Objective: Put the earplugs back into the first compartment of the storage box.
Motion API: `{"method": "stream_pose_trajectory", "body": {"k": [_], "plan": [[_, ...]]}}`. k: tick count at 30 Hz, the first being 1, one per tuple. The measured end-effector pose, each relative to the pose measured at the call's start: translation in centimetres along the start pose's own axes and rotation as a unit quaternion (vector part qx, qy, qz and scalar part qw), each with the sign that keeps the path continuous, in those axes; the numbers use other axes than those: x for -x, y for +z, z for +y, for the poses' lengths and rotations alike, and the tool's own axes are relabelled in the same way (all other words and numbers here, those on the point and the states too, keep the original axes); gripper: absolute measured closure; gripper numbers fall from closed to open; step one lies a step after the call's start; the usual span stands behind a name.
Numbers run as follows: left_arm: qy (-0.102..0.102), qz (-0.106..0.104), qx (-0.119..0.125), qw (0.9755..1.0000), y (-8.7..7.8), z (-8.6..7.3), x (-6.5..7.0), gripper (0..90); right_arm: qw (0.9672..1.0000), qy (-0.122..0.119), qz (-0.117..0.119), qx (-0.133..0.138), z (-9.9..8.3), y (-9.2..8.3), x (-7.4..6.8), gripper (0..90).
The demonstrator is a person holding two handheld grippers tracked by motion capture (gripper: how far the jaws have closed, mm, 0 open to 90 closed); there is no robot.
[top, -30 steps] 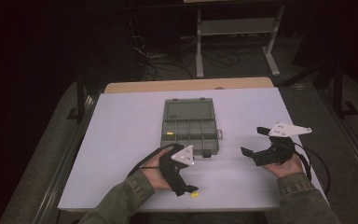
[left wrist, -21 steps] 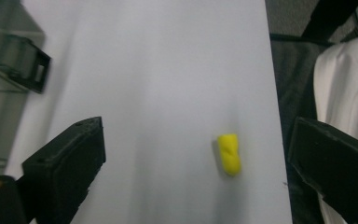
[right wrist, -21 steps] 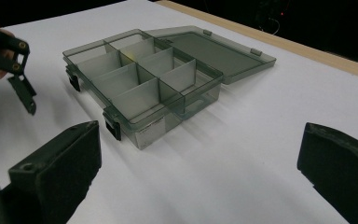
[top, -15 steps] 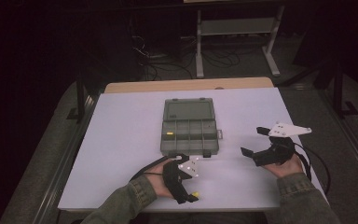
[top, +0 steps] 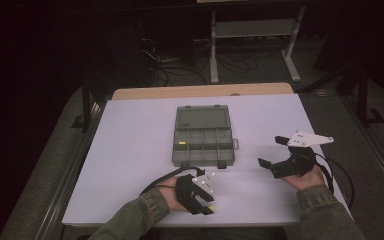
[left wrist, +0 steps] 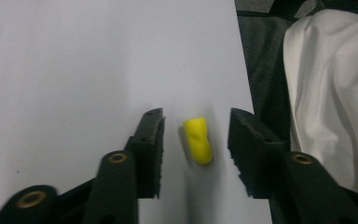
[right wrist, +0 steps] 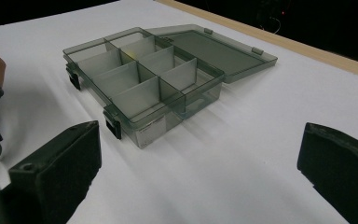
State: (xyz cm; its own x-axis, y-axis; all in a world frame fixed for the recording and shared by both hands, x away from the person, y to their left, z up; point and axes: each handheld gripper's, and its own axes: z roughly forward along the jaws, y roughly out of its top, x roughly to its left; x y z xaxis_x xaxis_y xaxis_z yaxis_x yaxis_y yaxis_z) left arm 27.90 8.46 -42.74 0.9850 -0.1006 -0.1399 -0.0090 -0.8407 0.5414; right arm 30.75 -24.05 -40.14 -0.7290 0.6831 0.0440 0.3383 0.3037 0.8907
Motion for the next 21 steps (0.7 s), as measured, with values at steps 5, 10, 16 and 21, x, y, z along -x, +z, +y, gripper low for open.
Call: {"method": "stream_pose_trajectory", "body": {"k": [5, 10, 16, 21], "plan": [[-0.004, -0.004, -0.006, 1.0000, 0.25, 0.01, -0.14, 72.8, 1.0000, 0.000, 0.000, 0.000, 0.00, 0.00, 0.00, 0.0], [-0.008, -0.006, -0.005, 0.9999, 0.34, 0.02, -0.15, 80.5, 1.0000, 0.000, -0.001, 0.000, -0.01, 0.01, 0.02, 0.0], [0.001, -0.004, -0.010, 0.9999, 0.46, 0.27, 0.14, 81.7, 1.0000, 0.000, -0.001, 0.000, -0.01, 0.00, 0.03, 0.0], [0.010, 0.000, -0.015, 0.9998, 0.25, 0.74, 0.44, 81.5, 1.0000, 0.000, -0.001, 0.000, 0.00, -0.01, 0.02, 0.0]]}}
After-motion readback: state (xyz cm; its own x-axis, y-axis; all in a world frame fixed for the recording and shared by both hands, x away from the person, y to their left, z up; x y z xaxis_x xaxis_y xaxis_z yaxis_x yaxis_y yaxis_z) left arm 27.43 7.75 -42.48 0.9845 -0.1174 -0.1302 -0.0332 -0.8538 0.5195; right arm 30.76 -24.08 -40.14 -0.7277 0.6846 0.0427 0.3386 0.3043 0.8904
